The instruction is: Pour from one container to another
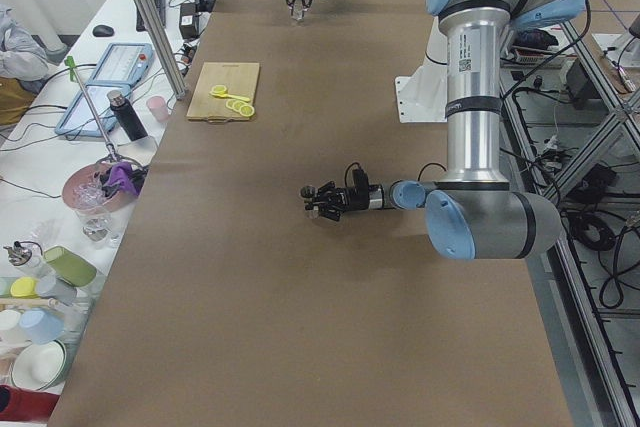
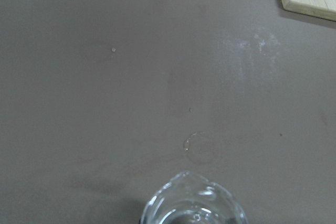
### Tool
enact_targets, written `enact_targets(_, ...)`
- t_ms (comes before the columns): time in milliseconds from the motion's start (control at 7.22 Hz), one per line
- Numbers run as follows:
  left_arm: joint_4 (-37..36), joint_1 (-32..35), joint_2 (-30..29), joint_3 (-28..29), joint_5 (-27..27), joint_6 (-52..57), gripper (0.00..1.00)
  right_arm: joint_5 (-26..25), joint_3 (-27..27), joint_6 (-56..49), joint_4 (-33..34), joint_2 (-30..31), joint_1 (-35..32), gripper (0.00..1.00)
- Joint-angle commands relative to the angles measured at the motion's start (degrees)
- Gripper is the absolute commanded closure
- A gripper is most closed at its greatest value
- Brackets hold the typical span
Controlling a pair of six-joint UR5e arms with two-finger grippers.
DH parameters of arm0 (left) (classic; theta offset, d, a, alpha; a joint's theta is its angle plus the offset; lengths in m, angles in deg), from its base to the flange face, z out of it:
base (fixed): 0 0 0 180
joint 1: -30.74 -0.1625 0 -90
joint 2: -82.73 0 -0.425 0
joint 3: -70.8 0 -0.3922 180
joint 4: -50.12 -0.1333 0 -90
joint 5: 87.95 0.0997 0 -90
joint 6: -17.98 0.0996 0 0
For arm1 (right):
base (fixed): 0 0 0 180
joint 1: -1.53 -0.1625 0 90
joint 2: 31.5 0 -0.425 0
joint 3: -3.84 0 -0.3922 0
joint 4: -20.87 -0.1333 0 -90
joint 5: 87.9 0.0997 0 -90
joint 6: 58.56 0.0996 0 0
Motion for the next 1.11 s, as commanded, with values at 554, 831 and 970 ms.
enact_targets(554, -6.21, -0.50, -0.55, -0.36, 2.82, -0.58, 0.01, 2.16, 0.40, 1.59, -0.91, 0.07, 0.60, 1.00)
enact_targets(831, -6.32, -1.29, 0.07, -2.55, 2.90, -0.49, 0.01, 2.16, 0.40, 3.51, -0.91, -0.11, 0.78, 0.93)
enact_targets(970, -6.40, -1.38, 0.42, -3.96, 3.08, -0.49, 0.01, 2.16, 0.40, 3.61, -1.17, -0.11, 0.78, 0.58)
